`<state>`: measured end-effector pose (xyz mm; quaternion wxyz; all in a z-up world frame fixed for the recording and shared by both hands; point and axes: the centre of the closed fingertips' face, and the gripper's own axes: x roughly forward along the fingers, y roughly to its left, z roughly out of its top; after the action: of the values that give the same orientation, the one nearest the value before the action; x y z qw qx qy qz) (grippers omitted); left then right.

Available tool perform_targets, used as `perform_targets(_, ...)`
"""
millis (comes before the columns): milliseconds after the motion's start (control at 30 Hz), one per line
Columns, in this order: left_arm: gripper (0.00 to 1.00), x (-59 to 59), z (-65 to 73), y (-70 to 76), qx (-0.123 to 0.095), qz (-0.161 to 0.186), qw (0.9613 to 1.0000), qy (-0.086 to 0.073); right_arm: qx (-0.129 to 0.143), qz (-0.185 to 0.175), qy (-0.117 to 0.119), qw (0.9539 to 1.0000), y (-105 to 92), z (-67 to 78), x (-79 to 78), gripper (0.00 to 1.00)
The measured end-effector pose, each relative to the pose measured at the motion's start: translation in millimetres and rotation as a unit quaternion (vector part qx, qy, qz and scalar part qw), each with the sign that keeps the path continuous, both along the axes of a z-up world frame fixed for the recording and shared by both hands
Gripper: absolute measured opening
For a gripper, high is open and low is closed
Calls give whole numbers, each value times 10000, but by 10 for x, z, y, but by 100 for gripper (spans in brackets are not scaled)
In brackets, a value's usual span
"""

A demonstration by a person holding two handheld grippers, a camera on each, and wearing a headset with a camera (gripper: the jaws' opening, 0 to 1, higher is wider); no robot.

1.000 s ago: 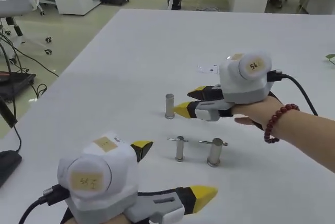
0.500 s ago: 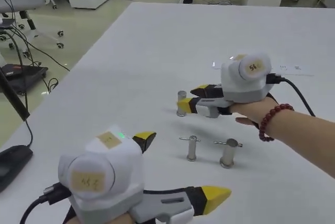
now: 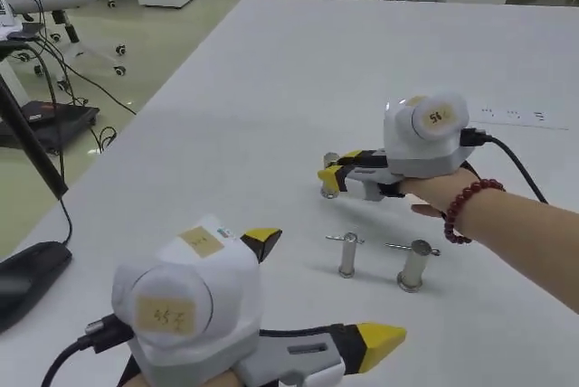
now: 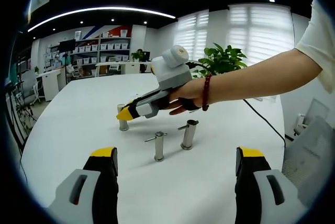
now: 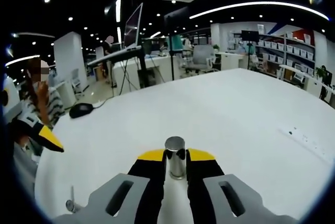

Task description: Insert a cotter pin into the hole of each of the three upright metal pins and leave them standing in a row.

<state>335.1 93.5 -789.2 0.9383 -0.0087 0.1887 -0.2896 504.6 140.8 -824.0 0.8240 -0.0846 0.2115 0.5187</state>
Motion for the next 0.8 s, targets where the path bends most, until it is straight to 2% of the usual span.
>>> perform_targets(267,92,-12,-40,9,51,-18,10000,44,10,24,17,10000,3,5,-11,14)
perform_targets(367,92,-5,-28,17,35,0,10000,20,46,-166,195,9997,-15,14,6,14)
perform_targets(467,92,-1,-20,17,-3,7,10000,24,36,-183,201,9996,-26,17,14,14)
perform_targets(567,92,-3,-15,22,4,16,10000,18,-140,-74,19,9999,-48,14,6,13)
perform_targets(800,92,-11,8,29,1,16,10000,-1,-270,-51,-39,9996,-177,40,8,13)
